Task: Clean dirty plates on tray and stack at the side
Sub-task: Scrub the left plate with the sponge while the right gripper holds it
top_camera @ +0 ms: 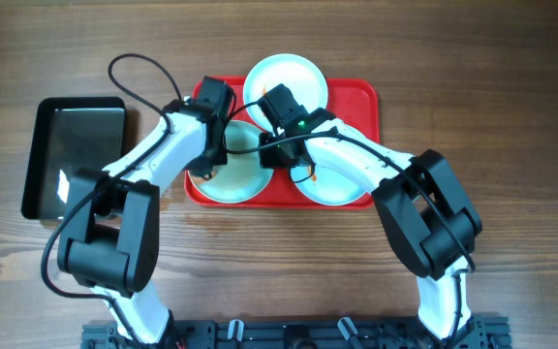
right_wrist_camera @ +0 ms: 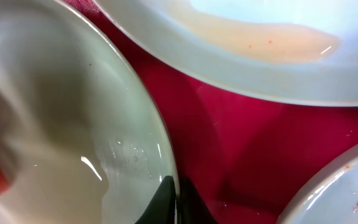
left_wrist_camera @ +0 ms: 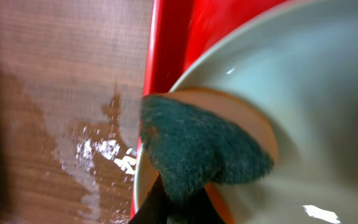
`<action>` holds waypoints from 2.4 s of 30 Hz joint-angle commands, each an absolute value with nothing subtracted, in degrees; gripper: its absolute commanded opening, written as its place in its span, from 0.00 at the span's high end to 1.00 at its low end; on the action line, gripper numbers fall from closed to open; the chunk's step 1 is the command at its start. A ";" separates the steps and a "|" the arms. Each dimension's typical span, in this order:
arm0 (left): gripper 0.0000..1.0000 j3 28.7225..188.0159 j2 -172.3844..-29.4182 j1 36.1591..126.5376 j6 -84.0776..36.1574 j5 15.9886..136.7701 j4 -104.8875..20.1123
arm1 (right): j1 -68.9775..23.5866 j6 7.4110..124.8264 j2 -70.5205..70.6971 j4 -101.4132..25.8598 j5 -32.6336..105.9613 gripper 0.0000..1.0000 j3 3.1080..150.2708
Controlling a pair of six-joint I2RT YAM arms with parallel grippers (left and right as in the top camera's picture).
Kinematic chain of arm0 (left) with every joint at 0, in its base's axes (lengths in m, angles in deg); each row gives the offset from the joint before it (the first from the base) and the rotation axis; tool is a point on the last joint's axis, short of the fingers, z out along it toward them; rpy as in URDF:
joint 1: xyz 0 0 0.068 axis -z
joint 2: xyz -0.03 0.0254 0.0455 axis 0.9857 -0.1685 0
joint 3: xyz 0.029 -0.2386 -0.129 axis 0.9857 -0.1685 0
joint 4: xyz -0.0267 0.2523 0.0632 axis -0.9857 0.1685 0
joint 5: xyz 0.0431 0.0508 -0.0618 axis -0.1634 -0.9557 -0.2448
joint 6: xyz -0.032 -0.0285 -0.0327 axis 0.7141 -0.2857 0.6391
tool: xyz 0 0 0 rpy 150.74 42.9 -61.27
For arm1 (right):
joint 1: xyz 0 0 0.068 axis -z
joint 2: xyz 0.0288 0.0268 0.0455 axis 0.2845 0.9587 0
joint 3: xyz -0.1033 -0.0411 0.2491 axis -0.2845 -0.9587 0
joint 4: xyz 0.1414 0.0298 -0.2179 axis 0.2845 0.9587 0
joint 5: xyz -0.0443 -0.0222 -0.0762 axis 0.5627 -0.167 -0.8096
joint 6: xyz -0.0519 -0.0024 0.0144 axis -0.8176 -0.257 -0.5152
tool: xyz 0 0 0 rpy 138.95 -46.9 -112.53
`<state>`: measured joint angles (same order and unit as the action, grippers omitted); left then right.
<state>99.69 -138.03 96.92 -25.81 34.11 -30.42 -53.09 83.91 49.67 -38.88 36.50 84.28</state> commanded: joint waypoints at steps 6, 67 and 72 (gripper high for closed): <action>0.96 103.71 -137.81 96.33 -25.13 64.90 -37.31 | -53.37 83.93 51.27 -38.18 36.37 0.96 83.74; 0.96 90.16 -134.70 100.03 -13.30 58.52 -43.23 | -53.37 85.66 51.27 -37.90 36.17 0.96 83.74; 0.96 90.16 -134.70 98.34 -15.16 44.73 -37.17 | -53.37 85.42 51.27 -37.70 36.15 0.96 83.74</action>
